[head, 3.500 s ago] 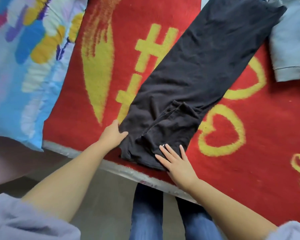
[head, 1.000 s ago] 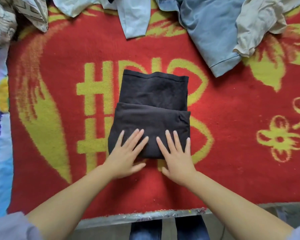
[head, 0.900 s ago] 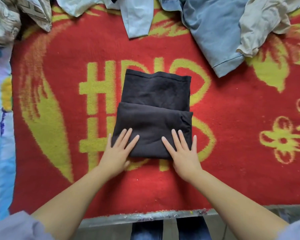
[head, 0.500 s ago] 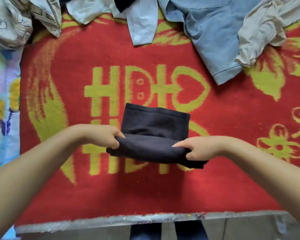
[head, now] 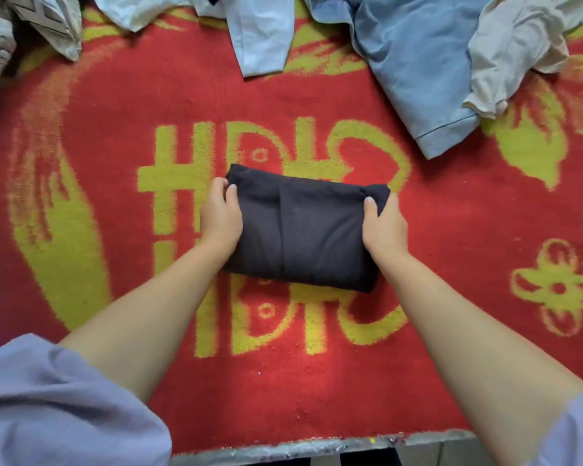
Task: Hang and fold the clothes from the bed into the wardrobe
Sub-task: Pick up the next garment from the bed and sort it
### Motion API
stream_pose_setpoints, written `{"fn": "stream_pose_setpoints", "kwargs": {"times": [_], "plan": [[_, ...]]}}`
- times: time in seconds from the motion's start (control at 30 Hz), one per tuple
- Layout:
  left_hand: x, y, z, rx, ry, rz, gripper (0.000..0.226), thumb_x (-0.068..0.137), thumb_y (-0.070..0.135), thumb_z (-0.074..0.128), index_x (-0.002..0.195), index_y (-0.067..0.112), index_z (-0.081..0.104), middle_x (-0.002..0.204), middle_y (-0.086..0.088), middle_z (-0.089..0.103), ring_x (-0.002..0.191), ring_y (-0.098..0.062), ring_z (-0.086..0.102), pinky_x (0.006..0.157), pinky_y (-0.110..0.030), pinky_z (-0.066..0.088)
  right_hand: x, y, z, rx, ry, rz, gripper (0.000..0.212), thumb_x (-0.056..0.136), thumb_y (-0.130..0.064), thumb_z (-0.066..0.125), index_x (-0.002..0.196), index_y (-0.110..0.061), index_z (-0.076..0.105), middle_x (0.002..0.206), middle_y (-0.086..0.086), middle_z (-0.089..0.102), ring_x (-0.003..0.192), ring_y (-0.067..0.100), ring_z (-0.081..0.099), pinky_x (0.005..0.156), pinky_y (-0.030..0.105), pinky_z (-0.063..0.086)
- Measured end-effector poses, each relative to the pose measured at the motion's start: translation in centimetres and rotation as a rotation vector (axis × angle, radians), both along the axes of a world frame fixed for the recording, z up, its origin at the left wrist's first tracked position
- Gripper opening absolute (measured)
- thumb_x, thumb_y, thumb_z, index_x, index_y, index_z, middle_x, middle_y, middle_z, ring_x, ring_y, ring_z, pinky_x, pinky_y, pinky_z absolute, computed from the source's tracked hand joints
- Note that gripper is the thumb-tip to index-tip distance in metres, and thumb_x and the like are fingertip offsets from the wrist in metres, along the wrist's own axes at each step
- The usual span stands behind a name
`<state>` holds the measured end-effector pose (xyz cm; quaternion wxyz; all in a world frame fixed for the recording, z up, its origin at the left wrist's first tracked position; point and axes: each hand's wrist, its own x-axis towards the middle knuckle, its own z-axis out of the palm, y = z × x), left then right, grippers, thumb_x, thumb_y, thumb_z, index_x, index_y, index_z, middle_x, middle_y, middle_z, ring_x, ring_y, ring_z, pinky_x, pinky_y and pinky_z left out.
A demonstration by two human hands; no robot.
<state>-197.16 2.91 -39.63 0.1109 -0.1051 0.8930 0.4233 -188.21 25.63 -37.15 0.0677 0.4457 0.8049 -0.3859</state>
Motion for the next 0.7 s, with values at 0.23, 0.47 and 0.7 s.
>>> {"fn": "stream_pose_setpoints", "kwargs": {"times": [0.23,0.47,0.7], "plan": [[1.2,0.8,-0.9,-0.216,-0.050,0.138,0.027,0.101,0.028,0.039,0.114,0.007,0.050,0.107,-0.017,0.062,0.098,-0.036,0.056,0.072,-0.036,0.032,-0.2,0.5,-0.9,0.052,-0.054,-0.021,0.033,0.103,-0.027,0.035,0.126,-0.005,0.045,0.128,0.022,0.053,0.119,0.038,0.048,0.086,0.039,0.035],[7.3,-2.3,0.9,-0.483,0.539,-0.937,0.078,0.082,0.045,0.053,0.148,0.013,0.026,0.154,-0.015,0.028,0.144,-0.028,0.020,0.112,-0.062,0.015,6.6,-4.2,0.8,0.589,-0.018,0.940,0.099,0.070,-0.040,0.072,0.151,-0.018,0.019,0.158,0.017,0.017,0.146,0.038,0.011,0.108,0.067,0.015],[8.4,-1.1,-0.4,-0.755,0.294,-1.068,0.100,0.072,0.014,0.070,0.152,0.029,0.012,0.159,-0.013,0.015,0.146,-0.035,0.013,0.107,-0.070,0.013,5.2,-6.8,-1.2,0.591,-0.296,1.000,0.101,0.088,-0.018,0.057,0.147,-0.031,-0.023,0.159,0.017,-0.014,0.143,0.049,-0.009,0.108,0.070,-0.001]]}}
